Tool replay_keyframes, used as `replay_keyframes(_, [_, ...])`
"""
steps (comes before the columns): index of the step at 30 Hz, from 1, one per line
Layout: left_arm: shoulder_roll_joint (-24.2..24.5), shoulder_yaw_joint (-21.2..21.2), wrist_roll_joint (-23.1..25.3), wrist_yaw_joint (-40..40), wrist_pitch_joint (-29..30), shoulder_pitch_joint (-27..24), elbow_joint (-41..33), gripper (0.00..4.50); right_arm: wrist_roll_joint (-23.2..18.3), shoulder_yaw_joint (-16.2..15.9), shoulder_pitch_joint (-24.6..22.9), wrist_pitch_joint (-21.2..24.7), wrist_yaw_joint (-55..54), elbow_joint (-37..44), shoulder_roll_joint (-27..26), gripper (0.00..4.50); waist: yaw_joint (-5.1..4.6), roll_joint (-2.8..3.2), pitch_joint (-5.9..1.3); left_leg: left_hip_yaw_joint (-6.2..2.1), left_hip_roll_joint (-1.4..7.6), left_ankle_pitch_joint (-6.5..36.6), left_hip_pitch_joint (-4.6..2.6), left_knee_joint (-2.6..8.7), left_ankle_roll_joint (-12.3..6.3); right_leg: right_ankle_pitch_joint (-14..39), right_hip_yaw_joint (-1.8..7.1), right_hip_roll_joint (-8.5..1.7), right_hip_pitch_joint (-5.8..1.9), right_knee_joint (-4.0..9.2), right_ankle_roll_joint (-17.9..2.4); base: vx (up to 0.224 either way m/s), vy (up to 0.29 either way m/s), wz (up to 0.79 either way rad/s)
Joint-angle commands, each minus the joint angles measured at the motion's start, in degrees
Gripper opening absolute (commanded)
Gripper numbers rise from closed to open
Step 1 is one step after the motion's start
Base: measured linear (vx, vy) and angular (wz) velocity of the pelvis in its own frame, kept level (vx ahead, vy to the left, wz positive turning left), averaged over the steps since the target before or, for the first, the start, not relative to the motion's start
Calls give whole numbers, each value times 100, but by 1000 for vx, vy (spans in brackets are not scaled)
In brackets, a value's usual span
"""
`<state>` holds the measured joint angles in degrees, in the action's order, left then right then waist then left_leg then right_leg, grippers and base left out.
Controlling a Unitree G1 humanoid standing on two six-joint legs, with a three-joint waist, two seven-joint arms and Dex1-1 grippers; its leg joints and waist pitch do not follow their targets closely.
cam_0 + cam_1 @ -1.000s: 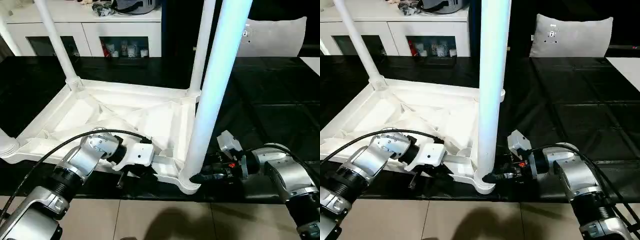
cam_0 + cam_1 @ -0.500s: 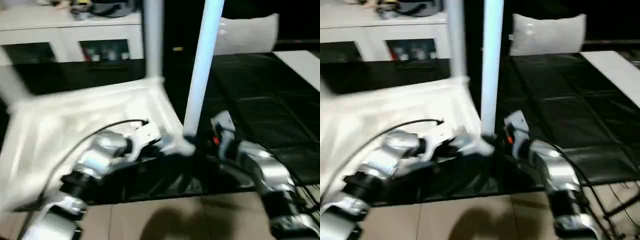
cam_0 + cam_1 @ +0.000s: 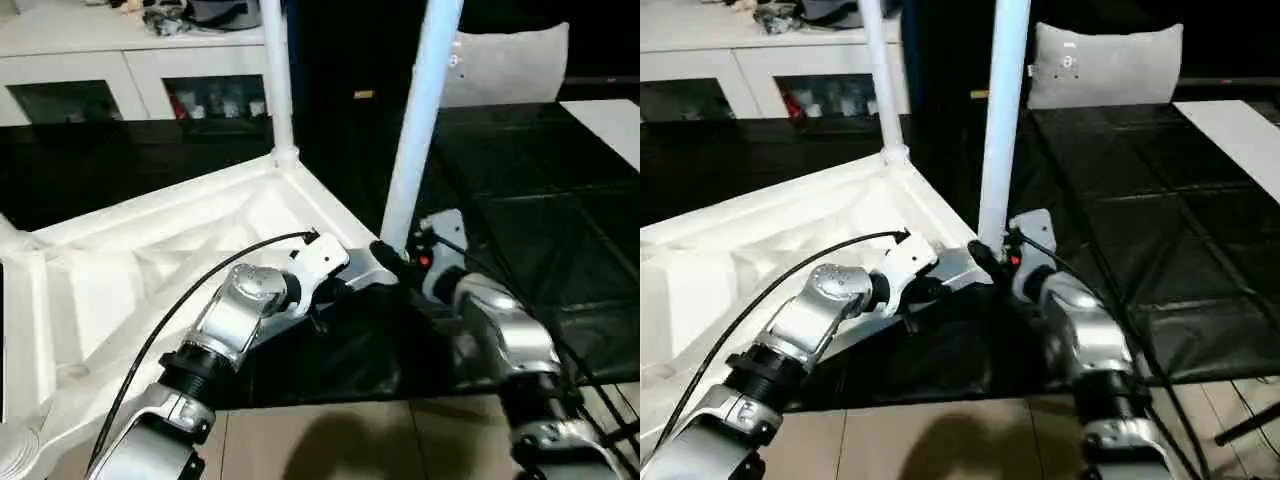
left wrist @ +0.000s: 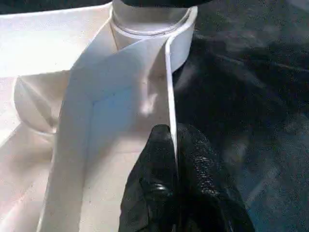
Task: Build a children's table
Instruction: Rotate leg to tighten
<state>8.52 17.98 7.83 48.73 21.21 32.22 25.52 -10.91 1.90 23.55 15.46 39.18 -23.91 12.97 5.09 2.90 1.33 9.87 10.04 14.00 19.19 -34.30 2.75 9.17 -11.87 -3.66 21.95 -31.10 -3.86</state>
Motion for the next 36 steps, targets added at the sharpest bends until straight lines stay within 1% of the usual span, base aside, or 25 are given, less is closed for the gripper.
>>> replay_keyframes(1, [174, 242, -11, 451, -372, 34, -17, 0, -293, -137, -167, 14, 977, 310, 306, 345, 51, -73, -335, -172, 444, -70, 36, 317, -802, 1439, 529, -716, -359, 348, 32, 0, 0, 0])
replay_keyframes(2, [283, 281, 4, 600, -525, 31, 12, 0, -350, -113, -210, 9, 1238, 375, 492, 345, 85, -85, -328, -173, 440, -39, 48, 321, -816, 1498, 518, -699, -366, 348, 77, 0, 0, 0])
replay_keyframes(3, [369, 314, 3, 721, -642, 29, 35, 0, -404, -90, -242, 11, 1439, 426, 634, 353, 98, -84, -326, -169, 440, -15, 42, 322, -813, 1549, 515, -700, -364, 356, 98, 0, 0, 0])
replay_keyframes(4, [542, 376, 26, 925, -784, 33, 82, 0, -481, -108, -309, 94, 1847, 562, 940, 362, 122, -87, -312, -161, 423, 50, 44, 323, -798, 1686, 503, -685, -363, 377, 159, 0, 0, 0])
replay_keyframes(5, [549, 379, 27, 934, -791, 33, 84, 0, -483, -110, -312, 97, 1865, 568, 953, 362, 148, -90, -308, -155, 425, 107, 33, 325, -762, 1818, 497, -675, -357, 397, 240, 0, 0, 0])
replay_keyframes(7, [774, 501, 34, 1303, -1060, 31, 112, 0, -573, -214, -405, 206, 2453, 704, 1329, 392, 161, -102, -305, -153, 409, 168, 31, 330, -706, 1963, 479, -664, -360, 418, 320, 0, 0, 0])
replay_keyframes(8, [896, 580, 17, 1525, -1198, 29, 110, 0, -635, -309, -464, 278, 2754, 826, 1527, 394, 171, -105, -297, -153, 403, 190, 29, 332, -711, 2004, 470, -649, -359, 432, 364, 0, 0, 0])
replay_keyframes(9, [912, 591, 14, 1554, -1216, 29, 110, 0, -643, -323, -472, 288, 2794, 844, 1554, 394, 171, -105, -297, -153, 403, 190, 29, 332, -711, 2004, 470, -649, -359, 432, 364, 0, 0, 0])
replay_keyframes(10, [1011, 658, -24, 1782, -1397, 20, 91, 0, -681, -395, -502, 351, 2989, 926, 1686, 399, 188, -98, -305, -151, 406, 191, 27, 328, -704, 2009, 471, -649, -352, 430, 393, 0, 0, 0])
replay_keyframes(11, [1140, 748, -52, 2065, -1637, 17, 76, 0, -689, -480, -513, 382, 3210, 985, 1836, 418, 195, -96, -317, -162, 424, 153, 31, 328, -696, 1928, 470, -654, -349, 410, 362, 0, 0, 0])
replay_keyframes(13, [1194, 792, -36, 2155, -1756, 33, 95, 0, -680, -518, -503, 386, 3303, 991, 1894, 438, 204, -104, -322, -163, 419, 134, 35, 323, -706, 1877, 467, -647, -351, 403, 349, 0, 0, 0])
replay_keyframes(15, [1361, 963, 34, 2495, -2158, 117, 191, 0, -523, -680, -406, 201, 3547, 907, 2024, 440, 258, -97, -324, -153, 427, 91, 23, 317, -700, 1819, 476, -651, -331, 389, 288, 0, 0, 0])
replay_keyframes(16, [1397, 1003, 32, 2598, -2228, 123, 188, 0, -479, -721, -379, 142, 3581, 873, 2032, 440, 278, -96, -318, -156, 429, 109, 21, 321, -689, 1865, 471, -656, -326, 394, 288, 0, 0, 0])
replay_keyframes(17, [1440, 1053, 22, 2740, -2310, 128, 179, 0, -420, -773, -342, 60, 3617, 823, 2033, 440, 300, -101, -323, -142, 421, 114, 14, 322, -644, 1896, 479, -662, -326, 394, 283, 0, 0, 0])
replay_keyframes(19, [1479, 1097, 0, 2879, -2393, 127, 162, 0, -407, -817, -308, 33, 3673, 783, 2028, 440, 320, -95, -324, -156, 448, 88, 12, 332, -625, 1860, 485, -664, -330, 377, 252, 0, 0, 0])
replay_keyframes(20, [1527, 1170, -38, 3070, -2457, 117, 78, 0, -461, -943, -274, 87, 3921, 792, 2041, 412, 334, -90, -330, -160, 462, 74, 7, 329, -626, 1791, 489, -673, -331, 364, 220, 0, 0, 0])
replay_keyframes(23, [1543, 1238, -120, 3279, -2512, 105, -10, 0, -537, -1097, -244, 149, 4186, 836, 2042, 399, 355, -77, -341, -167, 481, 61, 13, 322, -648, 1649, 493, -682, -335, 333, 151, 0, 0, 0])
replay_keyframes(25, [1534, 1272, -171, 3389, -2591, 102, -28, 0, -582, -1189, -201, 158, 4340, 803, 2025, 370, 361, -80, -346, -171, 491, 24, 18, 322, -659, 1542, 503, -690, -339, 316, 103, 0, 0, 0])
replay_keyframes(26, [1525, 1280, -182, 3414, -2617, 102, -27, 0, -589, -1218, -179, 157, 4400, 774, 2012, 370, 373, -82, -345, -164, 492, 45, 10, 323, -647, 1584, 505, -695, -336, 320, 81, 0, 0, 0])
replay_keyframes(28, [1517, 1291, -190, 3440, -2643, 102, -30, 0, -590, -1252, -151, 150, 4463, 742, 1995, 352, 390, -89, -338, -158, 482, 62, 11, 326, -620, 1659, 503, -689, -338, 332, 101, 0, 0, 0])
replay_keyframes(29, [1512, 1297, -199, 3466, -2661, 101, -35, 0, -587, -1278, -128, 151, 4505, 720, 1980, 352, 398, -90, -333, -154, 473, 81, 15, 328, -599, 1736, 497, -686, -342, 344, 128, 0, 0, 0])
replay_keyframes(31, [1506, 1298, -217, 3504, -2671, 101, -42, 0, -576, -1328, -81, 161, 4577, 681, 1957, 327, 400, -90, -333, -154, 471, 104, 9, 330, -579, 1793, 494, -683, -339, 354, 153, 0, 0, 0])
replay_keyframes(33, [1497, 1292, -222, 3505, -2673, 108, -33, 0, -582, -1361, -43, 175, 4625, 657, 1944, 316, 403, -93, -341, -155, 467, 69, 11, 326, -572, 1761, 495, -670, -341, 339, 170, 0, 0, 0])
replay_keyframes(35, [1486, 1280, -228, 3473, -2646, 115, -11, 0, -591, -1387, -8, 179, 4680, 625, 1938, 297, 417, -93, -346, -158, 477, 37, 13, 322, -582, 1710, 502, -682, -343, 335, 177, 0, 0, 0])
replay_keyframes(36, [1488, 1278, -226, 3463, -2634, 116, -4, 0, -595, -1389, 5, 187, 4704, 612, 1930, 297, 418, -93, -344, -161, 482, 28, 11, 324, -585, 1694, 501, -679, -339, 330, 175, 0, 0, 0])
